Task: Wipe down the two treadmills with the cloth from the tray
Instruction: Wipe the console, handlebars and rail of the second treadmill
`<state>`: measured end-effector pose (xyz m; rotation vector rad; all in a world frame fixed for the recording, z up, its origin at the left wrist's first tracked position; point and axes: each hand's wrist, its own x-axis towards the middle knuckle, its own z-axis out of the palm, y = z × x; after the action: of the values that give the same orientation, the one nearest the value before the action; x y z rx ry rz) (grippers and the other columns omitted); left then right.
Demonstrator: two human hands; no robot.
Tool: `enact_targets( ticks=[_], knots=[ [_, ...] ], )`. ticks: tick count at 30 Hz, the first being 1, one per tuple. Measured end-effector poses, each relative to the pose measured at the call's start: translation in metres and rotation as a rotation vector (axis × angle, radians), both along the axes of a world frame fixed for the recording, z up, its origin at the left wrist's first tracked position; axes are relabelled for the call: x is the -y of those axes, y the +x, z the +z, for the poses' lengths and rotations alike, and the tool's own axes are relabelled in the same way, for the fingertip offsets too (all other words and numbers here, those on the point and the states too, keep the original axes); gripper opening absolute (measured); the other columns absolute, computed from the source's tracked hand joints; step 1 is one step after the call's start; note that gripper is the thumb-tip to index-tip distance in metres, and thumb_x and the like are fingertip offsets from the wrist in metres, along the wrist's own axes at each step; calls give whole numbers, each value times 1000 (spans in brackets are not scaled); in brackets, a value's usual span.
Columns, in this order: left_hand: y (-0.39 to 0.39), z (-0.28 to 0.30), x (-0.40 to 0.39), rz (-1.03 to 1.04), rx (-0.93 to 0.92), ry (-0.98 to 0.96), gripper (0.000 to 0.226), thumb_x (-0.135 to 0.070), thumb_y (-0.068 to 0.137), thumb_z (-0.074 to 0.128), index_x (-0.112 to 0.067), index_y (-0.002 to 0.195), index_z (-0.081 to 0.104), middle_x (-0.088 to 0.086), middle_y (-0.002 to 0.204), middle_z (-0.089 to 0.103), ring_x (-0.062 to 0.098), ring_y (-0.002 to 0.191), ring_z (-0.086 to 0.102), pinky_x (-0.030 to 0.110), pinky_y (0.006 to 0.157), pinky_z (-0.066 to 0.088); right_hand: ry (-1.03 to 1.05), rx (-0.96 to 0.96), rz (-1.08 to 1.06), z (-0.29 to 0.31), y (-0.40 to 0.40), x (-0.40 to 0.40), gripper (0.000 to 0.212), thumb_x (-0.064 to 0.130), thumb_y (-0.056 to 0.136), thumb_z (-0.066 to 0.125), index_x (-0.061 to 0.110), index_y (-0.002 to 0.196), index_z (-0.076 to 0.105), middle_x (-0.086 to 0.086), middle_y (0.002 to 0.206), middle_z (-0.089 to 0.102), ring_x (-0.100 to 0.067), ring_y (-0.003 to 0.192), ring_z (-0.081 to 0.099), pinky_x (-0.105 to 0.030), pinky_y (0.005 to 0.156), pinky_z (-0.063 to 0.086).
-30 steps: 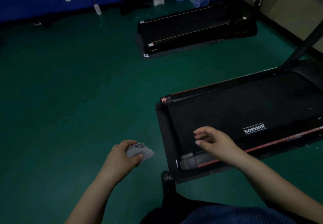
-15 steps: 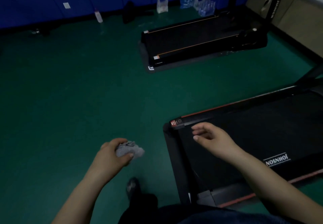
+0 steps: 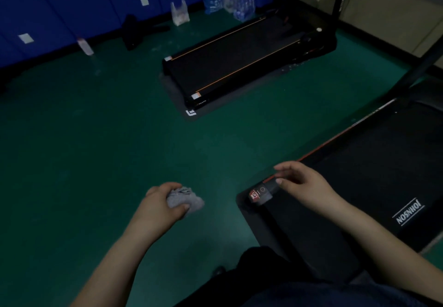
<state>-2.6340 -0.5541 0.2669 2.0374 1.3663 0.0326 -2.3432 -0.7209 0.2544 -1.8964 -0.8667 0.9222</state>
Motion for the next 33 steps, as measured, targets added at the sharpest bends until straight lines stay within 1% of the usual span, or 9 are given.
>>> enact_targets(
  ticks=[3,6,8,10,12,17,23,29,33],
  knots=[
    [23,-2,-51,-58,5,-10,53,-28,78,73,-29,128,53,-1,112,44,11,96,47,20,87,35,-30,4,-45,0,13,-26,25,13,85,69,30,101,63,3,101,69,-8,97,65,-13,80,49],
    [54,-8,-97,-97,10,-31,52,-29,79,73,-31,127,53,-1,112,44,11,95,47,19,86,35,-56,6,-83,-6,34,-55,25,10,85,69,24,105,64,0,103,68,-9,97,65,-9,75,49],
    [77,-16,-127,-130,-3,-39,52,-31,79,73,-31,127,53,-2,112,44,10,96,46,18,86,34,-81,16,-97,-11,54,-79,25,9,85,69,21,106,64,0,103,68,-11,99,64,-12,81,48],
    [105,-21,-156,-151,-12,-38,53,-32,79,72,-30,128,52,-1,114,45,9,96,45,18,85,34,-83,11,-119,-14,77,-107,25,10,84,70,24,103,63,2,102,68,-11,100,64,-23,91,49],
    [135,-22,-185,-173,-28,-30,54,-32,78,72,-29,128,53,-1,113,45,9,95,45,18,85,34,-77,23,-138,-14,103,-135,26,11,83,71,28,100,63,4,101,68,-10,99,64,-30,95,49],
    [210,-7,-256,-265,-23,6,55,-32,77,73,-30,128,52,-3,111,44,10,97,46,19,87,35,-48,51,-197,-5,164,-198,27,11,83,72,32,97,62,5,98,68,-10,96,65,-32,94,51],
    [281,1,-336,-283,33,37,54,-30,77,74,-32,126,53,-3,111,45,11,97,48,22,87,36,-22,84,-269,4,223,-259,30,9,83,71,34,93,60,3,97,68,-14,92,66,-24,88,49],
    [355,-17,-417,-386,-1,-9,55,-30,78,74,-30,128,52,-1,113,44,11,96,47,21,86,37,-70,55,-386,-14,276,-313,29,12,82,72,36,94,61,5,98,69,-15,92,67,-35,91,53],
    [426,-22,-483,-487,-7,-8,55,-30,79,73,-29,130,51,-2,112,42,11,97,46,23,85,38,-81,51,-519,-18,316,-353,30,11,82,72,36,92,60,4,96,69,-16,93,67,-37,93,52]
  ],
)
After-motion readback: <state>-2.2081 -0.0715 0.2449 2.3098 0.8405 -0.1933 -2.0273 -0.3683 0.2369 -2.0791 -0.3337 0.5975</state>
